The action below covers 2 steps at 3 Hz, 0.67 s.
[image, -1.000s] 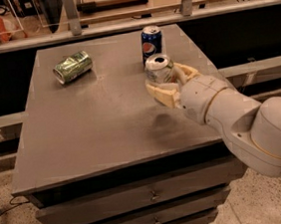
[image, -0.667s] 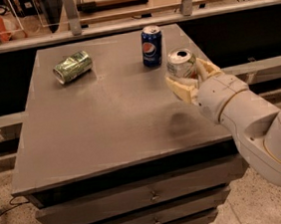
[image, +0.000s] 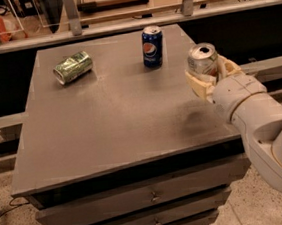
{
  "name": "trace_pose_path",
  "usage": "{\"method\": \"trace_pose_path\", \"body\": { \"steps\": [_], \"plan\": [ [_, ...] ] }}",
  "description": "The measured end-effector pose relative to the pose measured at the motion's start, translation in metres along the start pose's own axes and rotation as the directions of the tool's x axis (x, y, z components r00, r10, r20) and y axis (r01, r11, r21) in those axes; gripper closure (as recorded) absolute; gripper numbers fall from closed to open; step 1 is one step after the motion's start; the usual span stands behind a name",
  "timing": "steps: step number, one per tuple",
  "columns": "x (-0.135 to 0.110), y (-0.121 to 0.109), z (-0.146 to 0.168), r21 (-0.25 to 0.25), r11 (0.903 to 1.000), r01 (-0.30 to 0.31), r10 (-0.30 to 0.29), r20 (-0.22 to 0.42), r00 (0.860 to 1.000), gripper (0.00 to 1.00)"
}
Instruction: Move 7up can near pepsi can
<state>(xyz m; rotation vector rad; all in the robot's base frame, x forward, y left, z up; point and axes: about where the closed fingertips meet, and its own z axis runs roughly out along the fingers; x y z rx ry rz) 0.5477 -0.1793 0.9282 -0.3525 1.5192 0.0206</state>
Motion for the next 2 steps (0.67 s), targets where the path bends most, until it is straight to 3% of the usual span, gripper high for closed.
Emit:
{"method": "trace_pose_path", "body": {
  "steps": [1, 2],
  "plan": [
    [-0.001, 0.004, 0.002, 0.001, 0.9999, -0.016, 0.016, 0.008, 1.0, 1.0],
    [-0.005, -0.008, 0.018, 0.026, 0.9991, -0.034, 0.033, 0.02, 0.999, 1.0]
  ]
}}
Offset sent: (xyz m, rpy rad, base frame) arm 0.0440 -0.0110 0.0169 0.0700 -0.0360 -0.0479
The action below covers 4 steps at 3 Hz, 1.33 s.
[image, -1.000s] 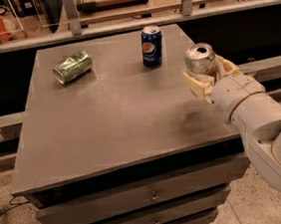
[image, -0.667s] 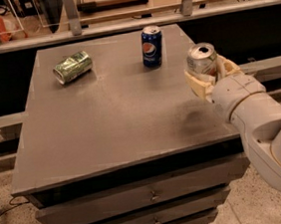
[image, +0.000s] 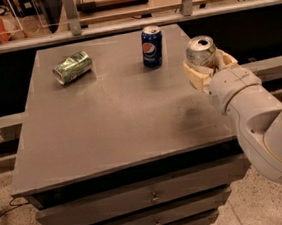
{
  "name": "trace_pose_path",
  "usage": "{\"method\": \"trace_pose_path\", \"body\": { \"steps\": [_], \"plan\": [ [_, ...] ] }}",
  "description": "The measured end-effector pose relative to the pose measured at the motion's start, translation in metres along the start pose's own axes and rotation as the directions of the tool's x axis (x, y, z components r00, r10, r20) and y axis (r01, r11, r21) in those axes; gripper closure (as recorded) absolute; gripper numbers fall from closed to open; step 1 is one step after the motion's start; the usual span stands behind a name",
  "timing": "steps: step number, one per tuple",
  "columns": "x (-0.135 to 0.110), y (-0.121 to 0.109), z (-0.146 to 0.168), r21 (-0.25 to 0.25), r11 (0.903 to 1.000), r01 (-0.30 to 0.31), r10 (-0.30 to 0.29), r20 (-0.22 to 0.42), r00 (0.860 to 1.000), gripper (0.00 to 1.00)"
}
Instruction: Move 7up can near pepsi can
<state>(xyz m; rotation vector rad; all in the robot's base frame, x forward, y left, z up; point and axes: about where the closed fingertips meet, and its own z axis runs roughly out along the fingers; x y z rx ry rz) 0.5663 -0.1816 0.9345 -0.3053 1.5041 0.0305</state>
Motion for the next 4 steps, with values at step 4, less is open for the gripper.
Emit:
{"method": "trace_pose_path", "body": {
  "steps": [4],
  "plan": [
    [0.031, -0.021, 0.087, 0.022, 0.9827, -0.184, 0.185, -0.047, 0.982, 1.0]
  ]
}}
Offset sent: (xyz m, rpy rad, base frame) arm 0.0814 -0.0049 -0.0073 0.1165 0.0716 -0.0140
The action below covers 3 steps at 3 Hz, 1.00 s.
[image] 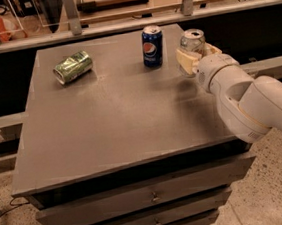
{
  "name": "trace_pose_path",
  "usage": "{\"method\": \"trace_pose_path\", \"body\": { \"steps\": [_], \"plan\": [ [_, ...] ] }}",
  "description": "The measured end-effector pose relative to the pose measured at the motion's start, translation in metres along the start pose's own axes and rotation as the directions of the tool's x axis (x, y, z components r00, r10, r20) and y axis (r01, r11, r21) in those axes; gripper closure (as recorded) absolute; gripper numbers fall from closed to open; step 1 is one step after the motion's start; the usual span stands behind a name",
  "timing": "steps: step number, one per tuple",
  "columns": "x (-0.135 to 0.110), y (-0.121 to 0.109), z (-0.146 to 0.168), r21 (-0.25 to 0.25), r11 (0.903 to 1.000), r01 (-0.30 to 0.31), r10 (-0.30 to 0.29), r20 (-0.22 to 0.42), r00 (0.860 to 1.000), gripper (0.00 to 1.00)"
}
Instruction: Move 7up can near pepsi can
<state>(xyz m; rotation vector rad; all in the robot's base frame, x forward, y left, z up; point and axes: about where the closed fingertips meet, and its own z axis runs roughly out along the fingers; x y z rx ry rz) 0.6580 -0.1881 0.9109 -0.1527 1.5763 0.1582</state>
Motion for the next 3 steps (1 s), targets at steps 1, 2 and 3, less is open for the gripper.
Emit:
{"method": "trace_pose_path", "body": {
  "steps": [1, 2, 3],
  "plan": [
    [0.003, 0.003, 0.017, -0.017, 0.9996, -0.023, 0.024, 0.012, 1.0, 1.0],
    [0.012, 0.009, 0.048, -0.046, 0.9985, -0.03, 0.03, -0.002, 1.0, 1.0],
    [0.016, 0.011, 0.054, -0.054, 0.998, -0.033, 0.033, -0.007, 0.999, 1.0]
  ]
}}
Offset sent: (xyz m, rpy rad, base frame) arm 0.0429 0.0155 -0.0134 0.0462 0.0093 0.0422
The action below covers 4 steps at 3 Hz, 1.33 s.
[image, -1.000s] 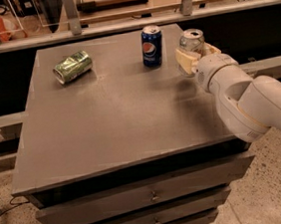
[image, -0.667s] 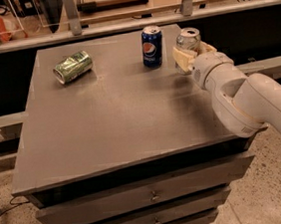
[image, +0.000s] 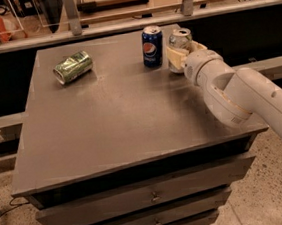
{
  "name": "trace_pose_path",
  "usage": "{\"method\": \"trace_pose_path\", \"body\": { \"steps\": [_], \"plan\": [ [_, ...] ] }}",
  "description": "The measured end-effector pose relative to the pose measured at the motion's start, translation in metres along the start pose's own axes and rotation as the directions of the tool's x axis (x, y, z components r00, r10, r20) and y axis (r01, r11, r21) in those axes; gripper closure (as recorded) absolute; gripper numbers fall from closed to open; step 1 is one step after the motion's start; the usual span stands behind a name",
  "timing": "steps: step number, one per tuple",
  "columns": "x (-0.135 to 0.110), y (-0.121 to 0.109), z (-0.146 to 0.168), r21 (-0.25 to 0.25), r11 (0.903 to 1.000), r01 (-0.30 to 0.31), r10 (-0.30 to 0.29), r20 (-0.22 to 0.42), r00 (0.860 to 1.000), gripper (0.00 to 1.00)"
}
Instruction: Move 7up can near pepsi can
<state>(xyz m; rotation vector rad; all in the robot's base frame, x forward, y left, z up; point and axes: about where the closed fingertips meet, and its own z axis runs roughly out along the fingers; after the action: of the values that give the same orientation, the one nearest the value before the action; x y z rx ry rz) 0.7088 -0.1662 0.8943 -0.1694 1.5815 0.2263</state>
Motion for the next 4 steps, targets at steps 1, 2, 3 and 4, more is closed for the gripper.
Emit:
{"method": "trace_pose_path", "body": {
  "steps": [1, 2, 3, 4],
  "plan": [
    [0.0041, 0.0014, 0.0058, -0.002, 0.9998, -0.018, 0.018, 0.007, 1.0, 0.82],
    [0.0064, 0.0048, 0.0098, -0.005, 0.9997, -0.023, 0.023, 0.007, 1.0, 0.58],
    [0.0069, 0.0074, 0.0114, -0.008, 0.9999, -0.015, 0.015, 0.005, 1.0, 0.36],
    [0.0067, 0.0101, 0.0121, -0.013, 0.9999, -0.003, 0.003, 0.006, 1.0, 0.13]
  ]
}}
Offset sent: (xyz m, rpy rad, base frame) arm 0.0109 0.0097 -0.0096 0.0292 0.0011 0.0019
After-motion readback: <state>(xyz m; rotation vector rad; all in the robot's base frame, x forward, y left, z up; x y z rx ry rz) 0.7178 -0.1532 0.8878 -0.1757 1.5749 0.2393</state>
